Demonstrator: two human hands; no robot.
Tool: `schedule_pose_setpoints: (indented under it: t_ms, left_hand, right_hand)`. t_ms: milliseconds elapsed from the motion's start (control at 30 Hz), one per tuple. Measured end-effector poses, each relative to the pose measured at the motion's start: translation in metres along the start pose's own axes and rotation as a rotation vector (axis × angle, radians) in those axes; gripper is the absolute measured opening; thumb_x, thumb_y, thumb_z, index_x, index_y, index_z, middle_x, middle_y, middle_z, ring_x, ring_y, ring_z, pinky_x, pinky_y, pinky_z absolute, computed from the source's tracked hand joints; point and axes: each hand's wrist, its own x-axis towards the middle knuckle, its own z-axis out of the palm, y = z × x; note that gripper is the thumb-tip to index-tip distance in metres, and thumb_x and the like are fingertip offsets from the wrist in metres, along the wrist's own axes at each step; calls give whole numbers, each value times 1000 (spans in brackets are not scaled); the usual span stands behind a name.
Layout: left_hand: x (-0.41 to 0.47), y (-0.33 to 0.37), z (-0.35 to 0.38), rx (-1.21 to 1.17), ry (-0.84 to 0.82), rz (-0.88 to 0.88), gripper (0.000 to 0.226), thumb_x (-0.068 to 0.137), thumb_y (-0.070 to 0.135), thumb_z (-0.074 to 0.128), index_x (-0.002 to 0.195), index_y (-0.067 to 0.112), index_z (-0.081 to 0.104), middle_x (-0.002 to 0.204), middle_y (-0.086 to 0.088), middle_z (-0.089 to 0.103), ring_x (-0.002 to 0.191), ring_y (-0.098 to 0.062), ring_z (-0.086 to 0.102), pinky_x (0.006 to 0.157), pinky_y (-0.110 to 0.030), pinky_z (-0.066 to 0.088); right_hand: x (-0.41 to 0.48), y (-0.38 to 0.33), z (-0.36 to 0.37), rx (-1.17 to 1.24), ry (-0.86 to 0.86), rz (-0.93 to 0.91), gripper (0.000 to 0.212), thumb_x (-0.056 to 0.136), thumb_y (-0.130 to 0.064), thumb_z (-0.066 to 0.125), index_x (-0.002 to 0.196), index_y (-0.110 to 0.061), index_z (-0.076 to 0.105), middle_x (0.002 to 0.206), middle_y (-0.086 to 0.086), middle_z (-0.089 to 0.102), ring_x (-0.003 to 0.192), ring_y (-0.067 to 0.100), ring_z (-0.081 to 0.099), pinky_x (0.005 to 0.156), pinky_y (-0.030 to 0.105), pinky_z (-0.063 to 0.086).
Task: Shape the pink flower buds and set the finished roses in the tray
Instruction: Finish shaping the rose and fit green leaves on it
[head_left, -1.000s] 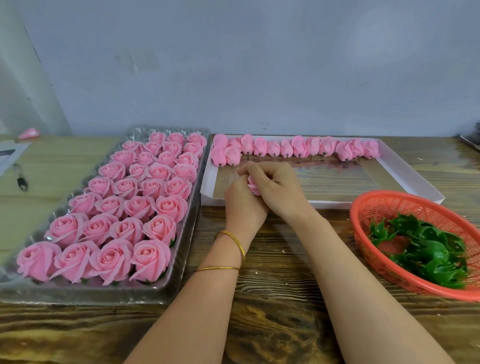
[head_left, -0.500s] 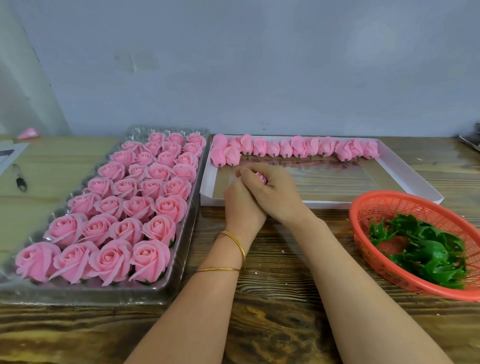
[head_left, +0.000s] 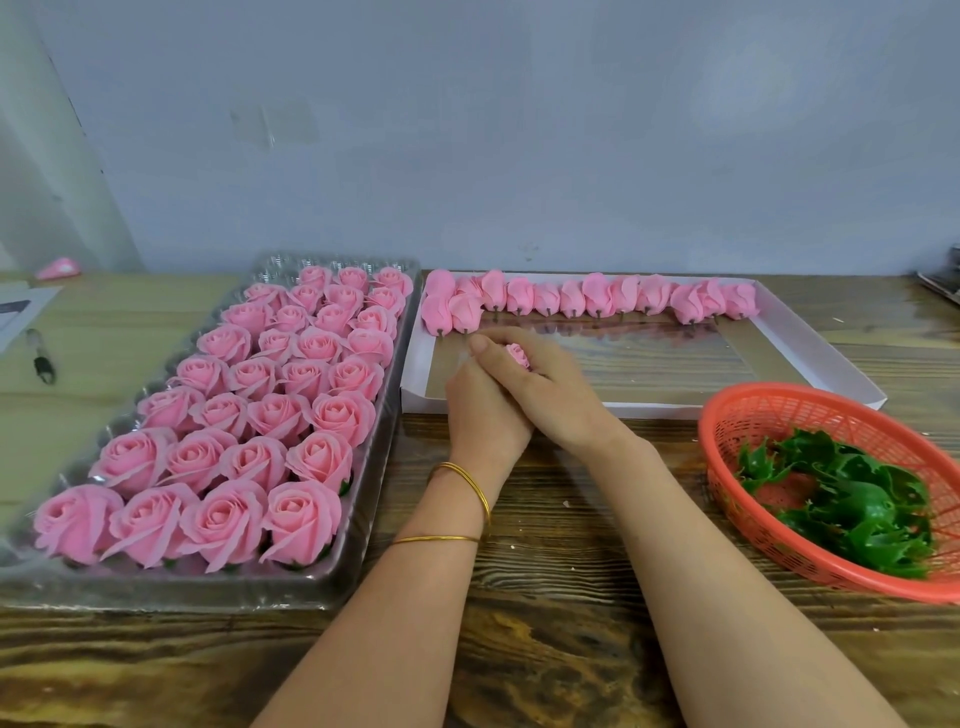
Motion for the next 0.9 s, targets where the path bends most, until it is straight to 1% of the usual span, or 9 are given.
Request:
schedule_pose_setpoints:
  t_ms: [133,200,333,400,467,567,700,800,900]
  left_hand:
    - [0,-1,1,32,-22,-1,18,93,18,53,78,25,59,67,18,50,65,5,46,51,-1,36]
    - [2,-1,1,44,-33,-10,20,92,17,52,74,24,57,66,17,49,63,3,46,52,-1,35]
    - [1,4,-2,-35,-53,-30,32,89,13,57,67,34,48,64,17,51,62,3,54,54,-2,37]
    - [0,5,-5,-142,-52,-42,30,83,11,66,70,35,54,63,21,55,67,17,55,56,1,37]
    - [0,4,-8,-236,-55,-59,28,77,6,70,77,33,65,68,23,62,72,18,57,61,1,39]
    - [1,5,-10,-332,-62,-111,25,74,0,68,79,25,70,74,15,69,73,6,62,65,-7,45]
    - [3,6,-10,-401,-20,-172,7,69,14,66,72,20,66,74,-3,67,70,-10,60,64,-21,49]
    - [6,5,-11,-462,-40,-206,16,70,18,67,81,6,67,76,-7,66,72,-10,60,65,-21,50]
    - [8,5,-12,-524,-62,-271,18,73,15,69,84,2,63,76,-7,63,73,-11,59,68,-26,52]
  right_hand:
    - [-1,-1,-2,22,-26,3,28,97,-41,55,115,-23,68,111,-10,69,102,-4,60,87,15,44]
    - [-2,-3,-2,65,-25,11,26,94,-43,57,110,-25,68,107,-12,69,101,-3,61,89,18,46]
    - [-2,-7,-6,265,-48,61,24,86,-50,54,88,-35,73,82,-21,69,85,-6,63,75,10,45]
    - [0,-6,-8,391,-29,131,38,85,-53,51,100,-27,74,97,-13,74,98,0,66,84,17,50]
    - [2,-4,-10,465,18,211,44,92,-54,48,102,-19,73,101,-5,75,100,7,69,88,26,53]
    - [5,-1,-13,588,89,283,41,103,-38,40,97,-13,72,92,0,76,90,11,70,79,24,53]
    - [7,1,-19,805,124,296,29,97,-9,44,89,-6,71,84,4,76,79,12,71,66,22,55]
    - [6,2,-21,823,78,274,34,87,7,40,88,-4,73,88,7,76,82,15,70,67,22,55]
    - [6,5,-21,805,-7,259,39,77,16,39,91,-1,72,93,10,75,91,19,71,73,25,56]
